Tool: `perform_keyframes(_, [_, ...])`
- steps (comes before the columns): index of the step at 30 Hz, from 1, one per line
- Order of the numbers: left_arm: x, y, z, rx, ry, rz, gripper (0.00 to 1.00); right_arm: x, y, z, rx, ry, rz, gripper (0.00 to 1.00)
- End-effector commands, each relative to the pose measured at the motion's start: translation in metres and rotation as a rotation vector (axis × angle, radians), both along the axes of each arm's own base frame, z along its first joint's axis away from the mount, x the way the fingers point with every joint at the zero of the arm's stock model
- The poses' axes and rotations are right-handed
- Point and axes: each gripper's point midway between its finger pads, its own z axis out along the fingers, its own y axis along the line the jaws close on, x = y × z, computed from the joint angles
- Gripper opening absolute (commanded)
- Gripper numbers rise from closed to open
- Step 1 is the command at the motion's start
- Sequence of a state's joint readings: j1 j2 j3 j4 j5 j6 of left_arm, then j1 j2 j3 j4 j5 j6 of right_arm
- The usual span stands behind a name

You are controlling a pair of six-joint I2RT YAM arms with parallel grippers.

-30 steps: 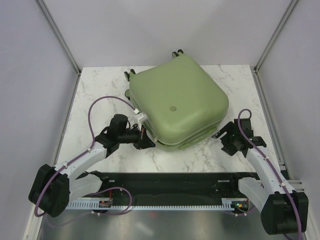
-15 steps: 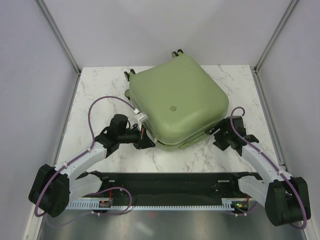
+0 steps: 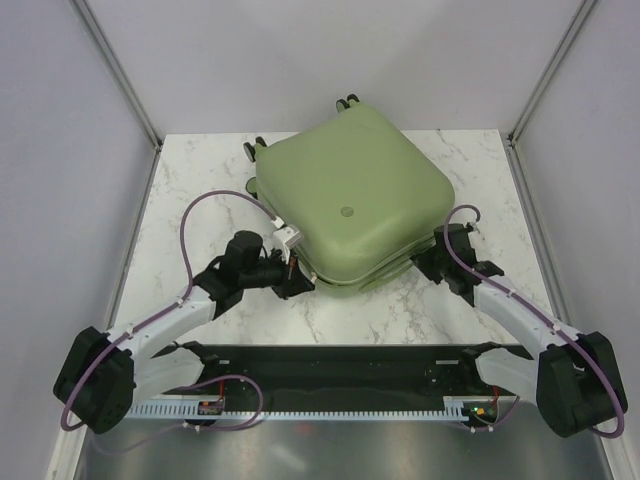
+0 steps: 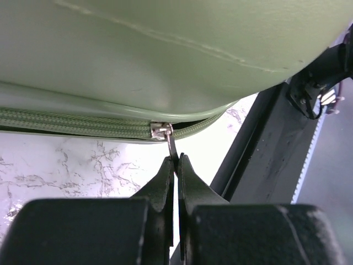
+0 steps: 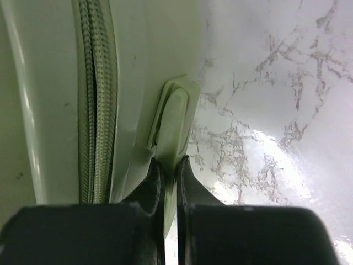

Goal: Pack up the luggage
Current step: Zip the luggage at the center of the board.

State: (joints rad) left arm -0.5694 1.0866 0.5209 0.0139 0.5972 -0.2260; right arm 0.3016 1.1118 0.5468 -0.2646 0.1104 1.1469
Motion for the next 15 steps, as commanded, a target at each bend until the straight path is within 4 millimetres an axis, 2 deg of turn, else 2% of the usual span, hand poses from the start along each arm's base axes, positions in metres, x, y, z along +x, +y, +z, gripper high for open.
perform_keyframes(1, [-0.012,-0.031,0.053,-0.098,-0.222,-0.137,0.02,0.001,0.002,-0.008,0.011,0.029,-0.117,0.0])
perform_keyframes(7, [-0.029,-0.032,0.066,-0.099,-0.302,-0.114,0.02,-0.01,0.005,-0.022,-0.02,0.089,-0.159,0.0])
perform_keyframes(10, [-0.039,-0.027,0.07,-0.086,-0.32,-0.135,0.02,-0.011,0.002,-0.025,-0.046,0.102,-0.209,0.0])
perform_keyframes(15, [-0.058,-0.033,0.072,-0.093,-0.305,-0.195,0.02,-0.007,0.004,-0.025,-0.034,0.107,-0.257,0.0])
